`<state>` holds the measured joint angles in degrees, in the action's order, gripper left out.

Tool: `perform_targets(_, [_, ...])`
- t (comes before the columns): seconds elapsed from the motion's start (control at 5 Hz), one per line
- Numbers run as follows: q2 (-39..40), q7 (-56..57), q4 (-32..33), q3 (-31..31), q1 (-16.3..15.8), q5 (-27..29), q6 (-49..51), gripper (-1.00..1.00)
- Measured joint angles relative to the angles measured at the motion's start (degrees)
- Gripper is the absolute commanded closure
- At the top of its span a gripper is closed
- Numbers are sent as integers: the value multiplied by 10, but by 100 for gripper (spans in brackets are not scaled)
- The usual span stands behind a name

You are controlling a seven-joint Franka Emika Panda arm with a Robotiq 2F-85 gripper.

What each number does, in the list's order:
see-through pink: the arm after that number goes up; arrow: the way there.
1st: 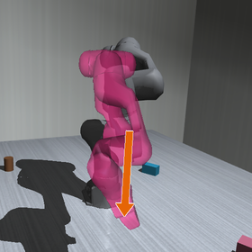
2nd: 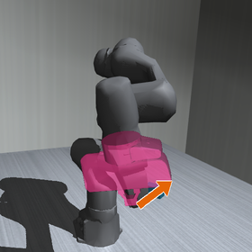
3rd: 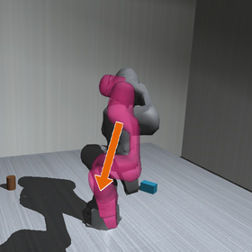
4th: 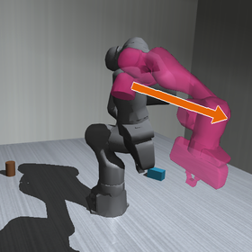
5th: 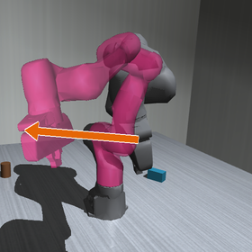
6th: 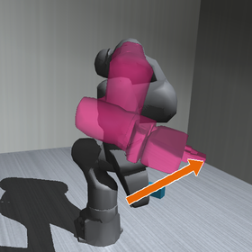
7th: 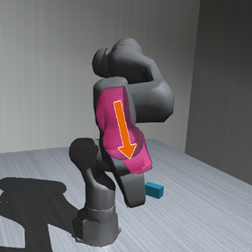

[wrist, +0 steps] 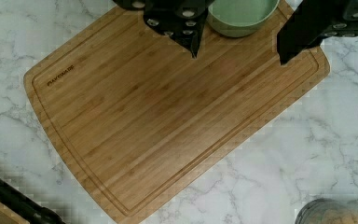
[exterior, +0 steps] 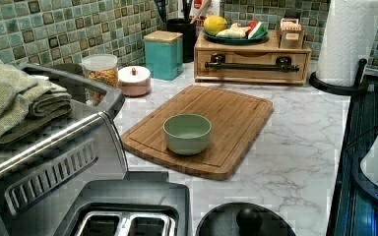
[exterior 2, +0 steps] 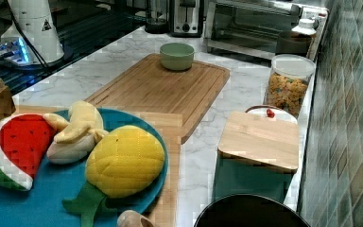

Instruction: Open the drawer.

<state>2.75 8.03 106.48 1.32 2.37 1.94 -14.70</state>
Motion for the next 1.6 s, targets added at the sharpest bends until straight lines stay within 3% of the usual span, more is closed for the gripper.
perform_targets(0.6, [3,0,6,2,1,0,-15,-100])
perform_targets(1.0, [-2,55,61,10,2,-13,-103,-100])
perform_targets(1.4, [-39,376,163,10,6,-29,-141,-100])
perform_targets(1.6, [-77,474,225,6,9,-33,-186,-100])
